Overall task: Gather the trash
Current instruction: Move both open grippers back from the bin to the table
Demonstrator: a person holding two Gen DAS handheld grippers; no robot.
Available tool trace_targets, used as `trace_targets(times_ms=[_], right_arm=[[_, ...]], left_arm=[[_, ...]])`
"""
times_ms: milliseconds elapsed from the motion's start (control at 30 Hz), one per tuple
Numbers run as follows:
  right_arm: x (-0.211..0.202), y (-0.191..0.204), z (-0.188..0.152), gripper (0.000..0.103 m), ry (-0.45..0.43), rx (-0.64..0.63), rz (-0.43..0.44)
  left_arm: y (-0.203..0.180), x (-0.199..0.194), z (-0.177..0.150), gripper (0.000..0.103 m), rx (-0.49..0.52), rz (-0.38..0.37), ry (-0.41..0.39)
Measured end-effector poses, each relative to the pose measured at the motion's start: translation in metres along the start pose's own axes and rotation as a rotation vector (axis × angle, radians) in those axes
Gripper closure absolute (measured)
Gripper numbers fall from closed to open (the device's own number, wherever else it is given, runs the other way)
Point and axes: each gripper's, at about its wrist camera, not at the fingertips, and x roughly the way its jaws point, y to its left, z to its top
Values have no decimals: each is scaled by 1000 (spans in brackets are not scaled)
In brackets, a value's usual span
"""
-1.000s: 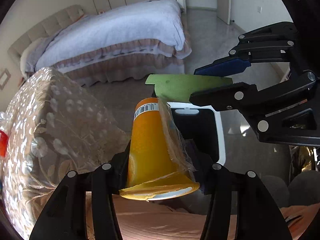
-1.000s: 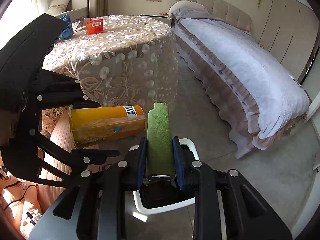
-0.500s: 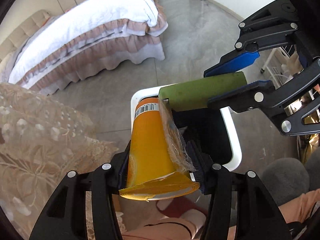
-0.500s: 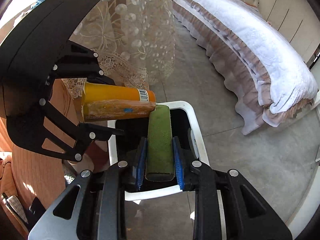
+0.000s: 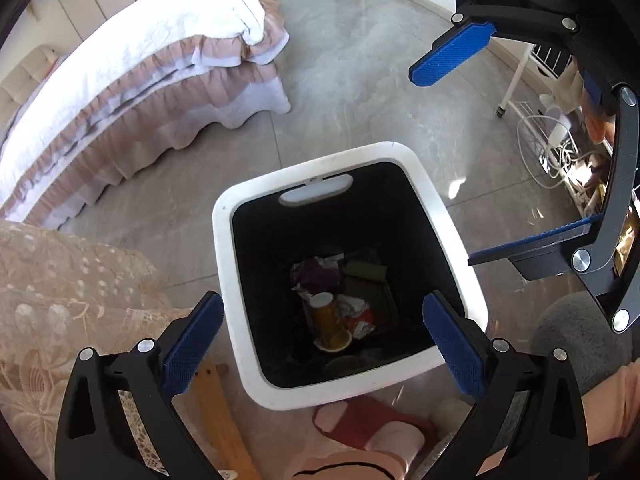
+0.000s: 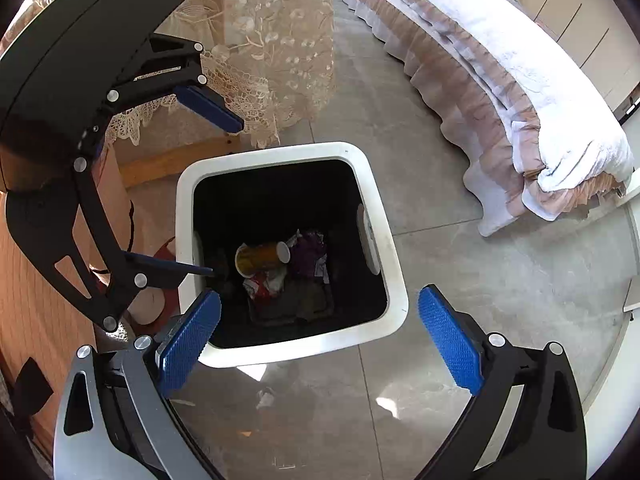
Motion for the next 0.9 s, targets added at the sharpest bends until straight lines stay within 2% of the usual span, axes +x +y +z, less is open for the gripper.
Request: trace_targets(times_ms=[200,533,767,900], right_arm=[[-20,8,5,4,-56,-32,2],[-50,17,15,5,-101,-50,-5],[-80,31,24,5,-168,-84,-15],[-100,44,32,5,-215,-129,-27]], left_arm=[[-2,-20,2,5,10,20,-36],[-2,-59,-1,5,14,69,-94],[-2,-92,-10,5,-13,115,-143],[0,-123,-21,5,-54,153,-199]])
